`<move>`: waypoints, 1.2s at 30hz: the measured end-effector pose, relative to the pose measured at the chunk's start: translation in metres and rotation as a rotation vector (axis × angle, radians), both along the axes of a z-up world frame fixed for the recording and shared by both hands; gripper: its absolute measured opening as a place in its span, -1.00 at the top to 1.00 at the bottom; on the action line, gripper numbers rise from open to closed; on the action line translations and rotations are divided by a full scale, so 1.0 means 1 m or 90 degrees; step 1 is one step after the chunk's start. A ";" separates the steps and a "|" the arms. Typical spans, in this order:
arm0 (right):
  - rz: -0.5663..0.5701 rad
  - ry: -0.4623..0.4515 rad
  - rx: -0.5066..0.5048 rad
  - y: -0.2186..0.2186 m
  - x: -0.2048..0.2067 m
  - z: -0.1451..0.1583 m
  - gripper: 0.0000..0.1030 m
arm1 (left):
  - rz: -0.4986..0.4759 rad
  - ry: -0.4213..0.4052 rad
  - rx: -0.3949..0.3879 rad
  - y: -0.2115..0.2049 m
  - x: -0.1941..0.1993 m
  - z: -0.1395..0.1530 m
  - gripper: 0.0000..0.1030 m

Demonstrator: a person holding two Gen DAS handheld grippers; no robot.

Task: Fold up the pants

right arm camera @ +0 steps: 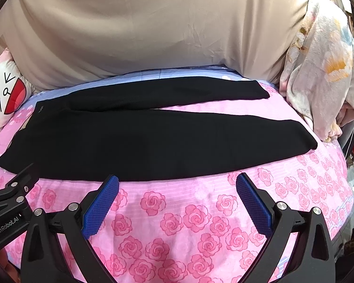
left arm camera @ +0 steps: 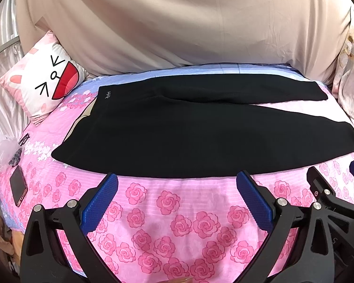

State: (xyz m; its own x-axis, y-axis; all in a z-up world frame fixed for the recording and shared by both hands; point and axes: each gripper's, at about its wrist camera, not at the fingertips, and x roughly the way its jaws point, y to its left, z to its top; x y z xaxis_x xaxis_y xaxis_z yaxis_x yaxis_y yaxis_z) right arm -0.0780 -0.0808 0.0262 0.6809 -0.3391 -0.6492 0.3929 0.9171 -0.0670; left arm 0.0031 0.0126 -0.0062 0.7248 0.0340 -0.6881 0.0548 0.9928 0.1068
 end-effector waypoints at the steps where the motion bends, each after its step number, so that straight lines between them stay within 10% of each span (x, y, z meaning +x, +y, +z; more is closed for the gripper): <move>1: -0.001 0.001 -0.003 0.000 0.001 0.000 -0.90 | -0.001 0.001 -0.001 0.000 0.000 0.000 -0.91; 36: -0.002 0.010 0.001 0.001 0.003 -0.006 -0.90 | 0.001 0.005 0.008 -0.001 0.003 -0.008 -0.91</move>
